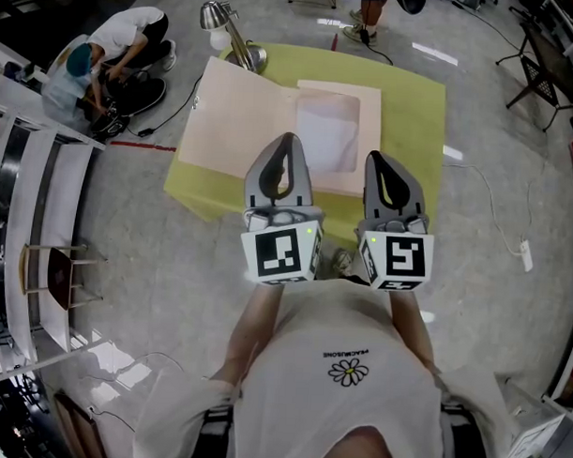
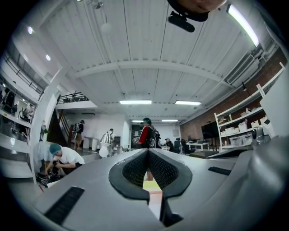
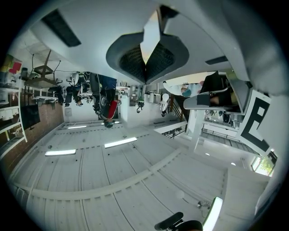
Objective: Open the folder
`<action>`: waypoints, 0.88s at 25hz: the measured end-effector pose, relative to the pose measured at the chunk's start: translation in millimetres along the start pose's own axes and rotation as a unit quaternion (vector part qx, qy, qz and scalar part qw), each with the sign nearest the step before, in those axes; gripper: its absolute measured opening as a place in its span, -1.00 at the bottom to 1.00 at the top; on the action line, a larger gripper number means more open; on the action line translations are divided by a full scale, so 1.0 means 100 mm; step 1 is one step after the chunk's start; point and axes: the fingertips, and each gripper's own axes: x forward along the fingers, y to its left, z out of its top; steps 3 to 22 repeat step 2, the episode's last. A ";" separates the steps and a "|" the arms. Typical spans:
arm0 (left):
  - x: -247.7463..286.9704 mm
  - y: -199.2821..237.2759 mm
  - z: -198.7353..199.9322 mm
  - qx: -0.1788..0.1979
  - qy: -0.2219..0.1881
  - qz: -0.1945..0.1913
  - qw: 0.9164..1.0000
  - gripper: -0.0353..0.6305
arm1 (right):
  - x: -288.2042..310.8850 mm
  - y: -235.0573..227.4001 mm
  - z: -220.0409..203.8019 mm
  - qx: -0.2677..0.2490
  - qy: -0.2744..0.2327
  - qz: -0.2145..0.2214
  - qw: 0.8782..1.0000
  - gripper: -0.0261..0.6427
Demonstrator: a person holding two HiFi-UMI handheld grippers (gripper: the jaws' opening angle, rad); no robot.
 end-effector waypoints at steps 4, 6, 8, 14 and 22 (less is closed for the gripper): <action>-0.01 0.00 -0.02 0.003 0.003 0.002 1.000 -0.85 | 0.00 0.00 -0.02 -0.005 0.003 0.001 1.000 -0.89; -0.01 0.00 -0.02 0.003 0.003 0.002 1.000 -0.85 | 0.00 0.00 -0.02 -0.005 0.003 0.001 1.000 -0.89; -0.01 0.00 -0.02 0.003 0.003 0.002 1.000 -0.85 | 0.00 0.00 -0.02 -0.005 0.003 0.001 1.000 -0.89; -0.01 0.00 -0.02 0.003 0.003 0.002 1.000 -0.85 | 0.00 0.00 -0.02 -0.005 0.003 0.001 1.000 -0.89; -0.01 0.00 -0.02 0.003 0.003 0.002 1.000 -0.85 | 0.00 0.00 -0.02 -0.005 0.003 0.001 1.000 -0.89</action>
